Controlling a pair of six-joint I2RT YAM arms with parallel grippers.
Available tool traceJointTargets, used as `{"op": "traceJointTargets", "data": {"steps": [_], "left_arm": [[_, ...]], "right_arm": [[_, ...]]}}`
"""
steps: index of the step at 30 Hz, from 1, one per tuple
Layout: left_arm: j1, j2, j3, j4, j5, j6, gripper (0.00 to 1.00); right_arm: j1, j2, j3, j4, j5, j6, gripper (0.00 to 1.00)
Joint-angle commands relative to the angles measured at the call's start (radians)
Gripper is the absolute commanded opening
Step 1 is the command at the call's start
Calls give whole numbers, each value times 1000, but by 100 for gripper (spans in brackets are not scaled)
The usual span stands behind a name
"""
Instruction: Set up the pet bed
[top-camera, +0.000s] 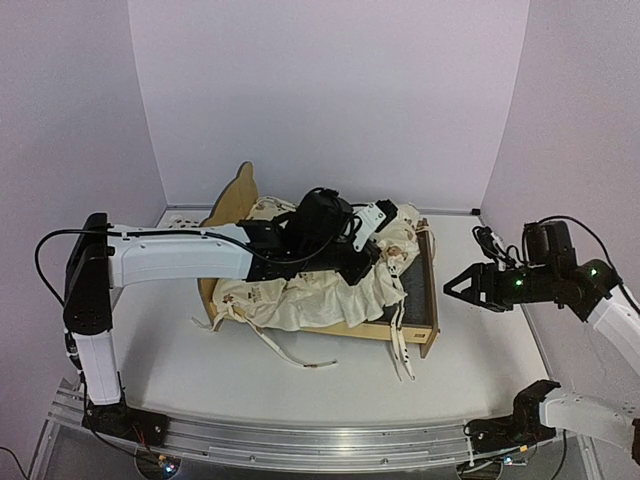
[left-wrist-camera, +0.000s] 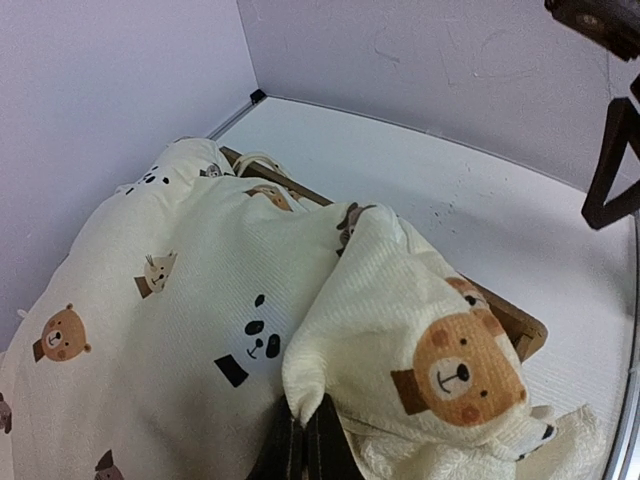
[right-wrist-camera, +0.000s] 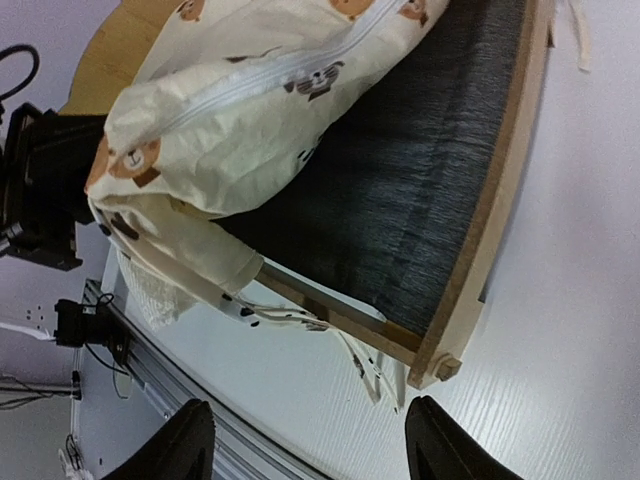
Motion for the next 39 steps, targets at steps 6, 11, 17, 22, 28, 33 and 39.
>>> {"op": "traceJointTargets", "data": {"steps": [6, 11, 17, 22, 28, 33, 39], "left_arm": [[34, -95, -62, 87, 12, -78, 0], [43, -104, -72, 93, 10, -86, 0], [56, -117, -80, 101, 11, -103, 0], [63, -122, -82, 103, 7, -104, 0], [67, -127, -86, 104, 8, -140, 0], [70, -124, -79, 103, -1, -149, 0], [76, -115, -64, 91, -12, -164, 0]], "right_arm": [[1, 140, -72, 408, -357, 67, 48], [9, 237, -105, 583, -451, 104, 46], [30, 343, -122, 700, -506, 92, 52], [46, 409, -131, 779, -532, 90, 52], [64, 477, -135, 804, -514, 84, 52], [92, 499, -147, 818, -514, 76, 49], [119, 473, -179, 836, -518, 63, 47]]}}
